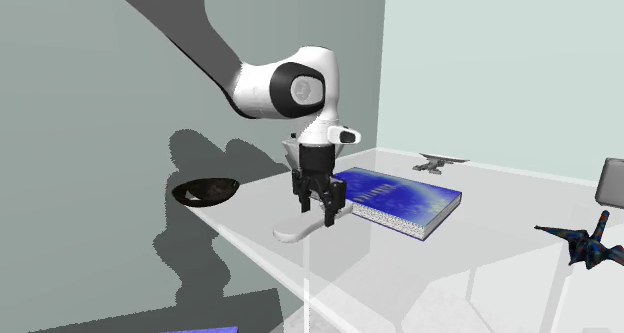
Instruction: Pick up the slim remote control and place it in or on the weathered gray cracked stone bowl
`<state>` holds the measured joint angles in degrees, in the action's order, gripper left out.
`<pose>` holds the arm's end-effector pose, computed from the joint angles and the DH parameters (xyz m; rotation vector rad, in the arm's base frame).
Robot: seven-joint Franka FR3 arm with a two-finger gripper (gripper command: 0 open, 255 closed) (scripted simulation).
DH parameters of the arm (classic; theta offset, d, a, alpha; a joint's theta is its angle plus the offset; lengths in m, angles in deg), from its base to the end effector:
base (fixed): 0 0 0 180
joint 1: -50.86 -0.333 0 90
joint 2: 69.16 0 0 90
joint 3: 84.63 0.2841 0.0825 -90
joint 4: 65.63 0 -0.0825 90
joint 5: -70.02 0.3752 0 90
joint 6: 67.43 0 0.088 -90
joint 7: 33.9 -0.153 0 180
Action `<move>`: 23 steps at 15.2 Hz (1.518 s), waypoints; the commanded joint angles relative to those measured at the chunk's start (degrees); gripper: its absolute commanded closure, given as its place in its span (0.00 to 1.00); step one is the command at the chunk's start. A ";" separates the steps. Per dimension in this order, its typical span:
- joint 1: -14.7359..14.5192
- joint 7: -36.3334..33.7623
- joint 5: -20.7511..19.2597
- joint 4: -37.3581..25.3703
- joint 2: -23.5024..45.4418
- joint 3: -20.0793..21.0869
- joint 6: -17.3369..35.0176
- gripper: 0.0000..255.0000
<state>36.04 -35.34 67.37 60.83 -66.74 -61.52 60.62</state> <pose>0.4151 0.3203 0.2896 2.9484 1.0187 -0.0056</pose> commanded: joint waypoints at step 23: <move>-4.19 -5.52 5.64 -3.10 -10.48 4.53 -12.63 1.00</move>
<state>32.57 -39.30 72.79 57.76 -77.08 -57.88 48.11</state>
